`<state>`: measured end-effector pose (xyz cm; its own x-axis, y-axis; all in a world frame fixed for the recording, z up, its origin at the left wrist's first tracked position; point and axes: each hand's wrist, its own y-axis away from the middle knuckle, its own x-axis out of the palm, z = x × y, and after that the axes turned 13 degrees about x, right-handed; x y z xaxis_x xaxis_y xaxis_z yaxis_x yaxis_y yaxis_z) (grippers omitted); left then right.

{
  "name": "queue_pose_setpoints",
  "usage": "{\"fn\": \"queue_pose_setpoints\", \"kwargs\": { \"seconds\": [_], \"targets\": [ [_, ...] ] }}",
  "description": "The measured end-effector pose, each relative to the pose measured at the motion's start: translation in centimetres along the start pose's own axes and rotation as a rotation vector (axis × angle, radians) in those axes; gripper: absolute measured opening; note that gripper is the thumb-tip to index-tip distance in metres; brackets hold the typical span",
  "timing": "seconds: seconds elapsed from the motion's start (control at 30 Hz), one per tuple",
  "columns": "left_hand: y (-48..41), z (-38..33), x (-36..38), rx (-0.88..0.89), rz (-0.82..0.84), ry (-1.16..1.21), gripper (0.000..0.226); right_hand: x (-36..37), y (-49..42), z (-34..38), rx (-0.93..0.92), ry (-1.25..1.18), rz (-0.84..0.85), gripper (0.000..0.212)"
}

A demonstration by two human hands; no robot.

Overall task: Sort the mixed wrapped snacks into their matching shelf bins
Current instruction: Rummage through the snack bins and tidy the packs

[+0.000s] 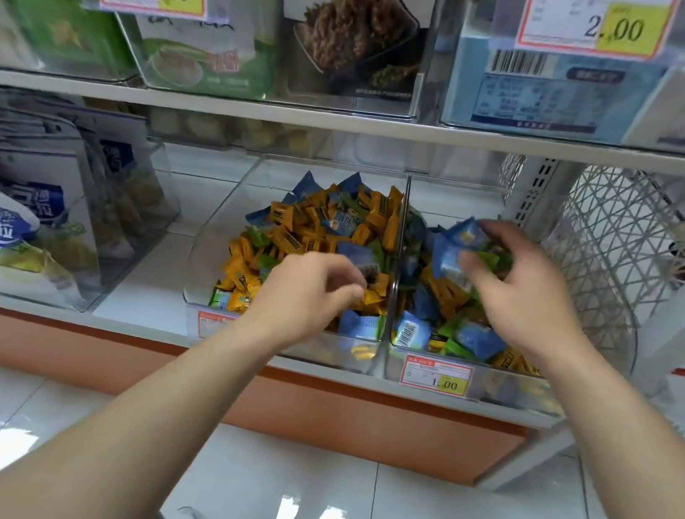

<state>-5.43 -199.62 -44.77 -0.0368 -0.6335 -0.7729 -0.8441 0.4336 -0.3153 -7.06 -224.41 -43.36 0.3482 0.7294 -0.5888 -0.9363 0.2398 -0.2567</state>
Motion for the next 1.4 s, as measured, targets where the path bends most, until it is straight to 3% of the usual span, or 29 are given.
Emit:
{"fn": "queue_pose_setpoints", "kwargs": {
  "seconds": [0.07,0.13,0.2,0.3,0.4,0.53,0.6,0.7,0.8,0.9,1.0,1.07,1.23,1.3,1.4],
  "targets": [
    [-0.2,0.2,0.7,-0.014,0.153,-0.103,0.024,-0.1,-0.3,-1.9,0.042,0.298,0.058,0.040],
    [-0.6,0.2,1.0,-0.014,0.248,-0.221,0.036,0.8,-0.1,-2.5,0.097,0.619,0.232,0.049],
    [-1.0,0.3,1.0,-0.004,0.271,-0.301,0.036,1.5,0.1,-2.0,0.107,0.772,0.221,0.054],
    [-1.2,0.4,0.9,0.017,0.297,-0.280,0.026,2.2,-0.2,0.2,-0.066,0.615,-0.005,0.047],
    [-0.9,0.9,-0.7,0.050,0.242,-0.130,0.013,4.4,-1.4,3.3,-0.189,0.365,0.124,0.042],
    [0.1,2.8,-4.1,-0.074,-0.029,0.067,0.011,7.7,-3.7,5.9,-0.199,0.605,0.375,0.053],
    [0.4,4.1,-5.1,-0.151,-0.136,0.056,0.013,8.6,-4.3,6.3,-0.193,0.740,0.423,0.047],
    [0.5,6.1,-6.1,-0.225,-0.245,-0.016,0.009,9.1,-5.1,6.0,-0.230,0.769,0.319,0.027],
    [0.2,8.1,-6.5,-0.215,-0.354,-0.044,0.017,9.2,-6.7,6.1,-0.152,0.418,0.199,0.020],
    [-0.7,8.8,-5.6,-0.182,-0.328,-0.056,0.026,10.7,-8.6,7.0,-0.192,0.432,0.275,0.027],
    [-1.2,9.2,-4.3,-0.285,-0.169,-0.004,0.035,12.7,-9.3,7.8,-0.203,0.564,0.453,0.020],
    [-1.4,9.7,-4.0,-0.325,-0.096,0.003,0.040,13.4,-9.6,8.0,-0.216,0.666,0.460,0.030],
    [-1.0,9.9,-4.7,-0.291,-0.177,0.071,0.033,12.8,-9.5,7.6,-0.276,0.702,0.392,0.031],
    [-1.0,9.5,-4.8,-0.268,-0.227,0.124,0.028,12.1,-9.3,7.3,-0.267,0.655,0.420,0.022],
    [-1.1,9.0,-4.7,-0.241,-0.245,0.168,0.028,10.7,-9.1,7.2,-0.219,0.607,0.480,0.028]
  ]
}}
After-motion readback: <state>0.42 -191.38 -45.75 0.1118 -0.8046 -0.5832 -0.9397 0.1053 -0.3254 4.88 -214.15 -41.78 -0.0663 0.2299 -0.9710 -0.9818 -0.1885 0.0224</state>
